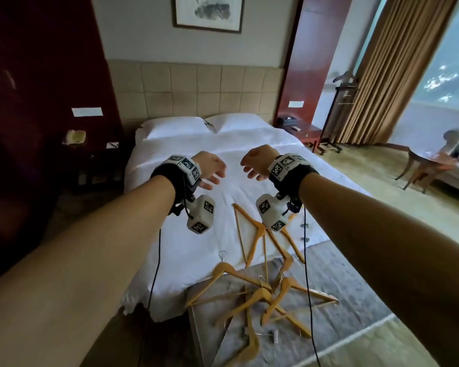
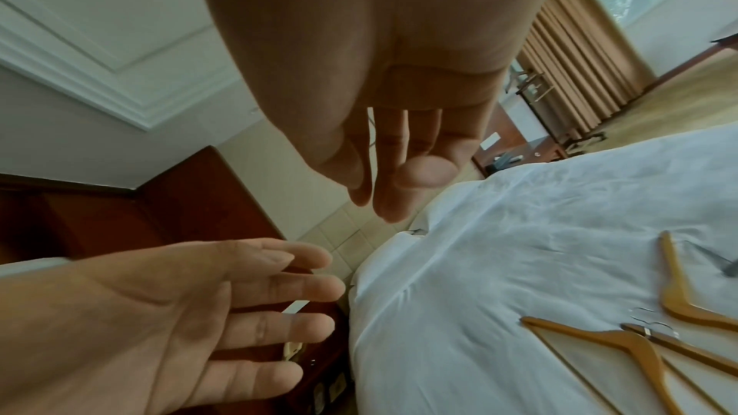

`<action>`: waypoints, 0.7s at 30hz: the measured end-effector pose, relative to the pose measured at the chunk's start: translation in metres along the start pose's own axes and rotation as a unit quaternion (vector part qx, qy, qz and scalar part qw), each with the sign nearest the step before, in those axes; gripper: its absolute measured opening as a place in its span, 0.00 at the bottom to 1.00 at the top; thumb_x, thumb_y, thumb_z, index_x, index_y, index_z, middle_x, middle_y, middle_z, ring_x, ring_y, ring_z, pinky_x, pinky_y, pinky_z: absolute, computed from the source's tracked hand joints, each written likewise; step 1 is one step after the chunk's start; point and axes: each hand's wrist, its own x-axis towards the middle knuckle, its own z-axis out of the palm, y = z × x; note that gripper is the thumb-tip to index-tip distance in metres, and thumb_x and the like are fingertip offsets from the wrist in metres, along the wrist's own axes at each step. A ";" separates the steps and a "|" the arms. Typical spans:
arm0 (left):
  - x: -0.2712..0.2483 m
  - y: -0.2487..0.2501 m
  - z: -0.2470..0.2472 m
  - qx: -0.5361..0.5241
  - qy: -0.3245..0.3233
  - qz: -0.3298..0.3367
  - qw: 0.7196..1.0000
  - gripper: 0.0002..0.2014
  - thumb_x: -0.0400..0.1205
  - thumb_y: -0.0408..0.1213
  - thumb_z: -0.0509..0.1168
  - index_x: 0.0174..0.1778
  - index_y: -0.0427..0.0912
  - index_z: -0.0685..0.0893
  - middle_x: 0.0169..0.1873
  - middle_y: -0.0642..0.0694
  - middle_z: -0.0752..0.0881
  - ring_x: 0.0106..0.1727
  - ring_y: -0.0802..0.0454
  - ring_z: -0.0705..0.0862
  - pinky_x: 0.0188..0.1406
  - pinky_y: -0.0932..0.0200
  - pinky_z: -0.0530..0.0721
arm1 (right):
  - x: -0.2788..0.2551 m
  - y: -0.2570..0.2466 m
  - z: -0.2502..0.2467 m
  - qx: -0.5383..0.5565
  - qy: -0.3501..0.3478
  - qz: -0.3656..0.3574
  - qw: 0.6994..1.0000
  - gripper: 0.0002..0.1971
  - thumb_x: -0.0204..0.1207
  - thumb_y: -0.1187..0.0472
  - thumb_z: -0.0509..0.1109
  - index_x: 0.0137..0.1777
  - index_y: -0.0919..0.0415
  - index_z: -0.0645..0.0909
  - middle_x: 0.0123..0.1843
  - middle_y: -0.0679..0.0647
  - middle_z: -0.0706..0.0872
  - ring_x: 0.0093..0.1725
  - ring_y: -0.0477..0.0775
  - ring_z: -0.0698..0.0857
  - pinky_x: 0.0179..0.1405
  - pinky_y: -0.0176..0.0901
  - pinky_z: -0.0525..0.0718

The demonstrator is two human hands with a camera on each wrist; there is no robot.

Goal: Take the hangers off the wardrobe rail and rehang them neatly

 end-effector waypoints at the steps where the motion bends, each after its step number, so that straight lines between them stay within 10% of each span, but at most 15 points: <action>1: 0.015 -0.005 0.005 -0.004 -0.012 -0.005 1.000 0.07 0.84 0.39 0.63 0.51 0.43 0.84 0.46 0.45 0.86 0.40 0.48 0.85 0.37 0.55 0.84 | 0.010 0.012 0.001 0.000 0.002 0.010 1.000 0.07 0.80 0.61 0.66 0.51 0.61 0.86 0.43 0.53 0.89 0.35 0.48 0.89 0.22 0.34 0.81; 13: 0.120 -0.071 0.082 -0.031 -0.091 -0.110 0.989 0.06 0.85 0.36 0.61 0.51 0.41 0.82 0.45 0.44 0.86 0.41 0.48 0.84 0.40 0.54 0.84 | 0.083 0.149 0.027 0.028 -0.037 0.123 0.991 0.09 0.80 0.60 0.67 0.51 0.63 0.88 0.47 0.57 0.92 0.46 0.59 0.92 0.43 0.48 0.90; 21: 0.182 -0.128 0.142 -0.076 -0.111 -0.245 0.960 0.04 0.85 0.37 0.63 0.49 0.41 0.80 0.42 0.43 0.84 0.38 0.46 0.82 0.38 0.53 0.82 | 0.139 0.246 0.054 0.057 -0.100 0.156 0.981 0.09 0.81 0.61 0.65 0.48 0.63 0.86 0.40 0.55 0.89 0.36 0.52 0.87 0.28 0.38 0.81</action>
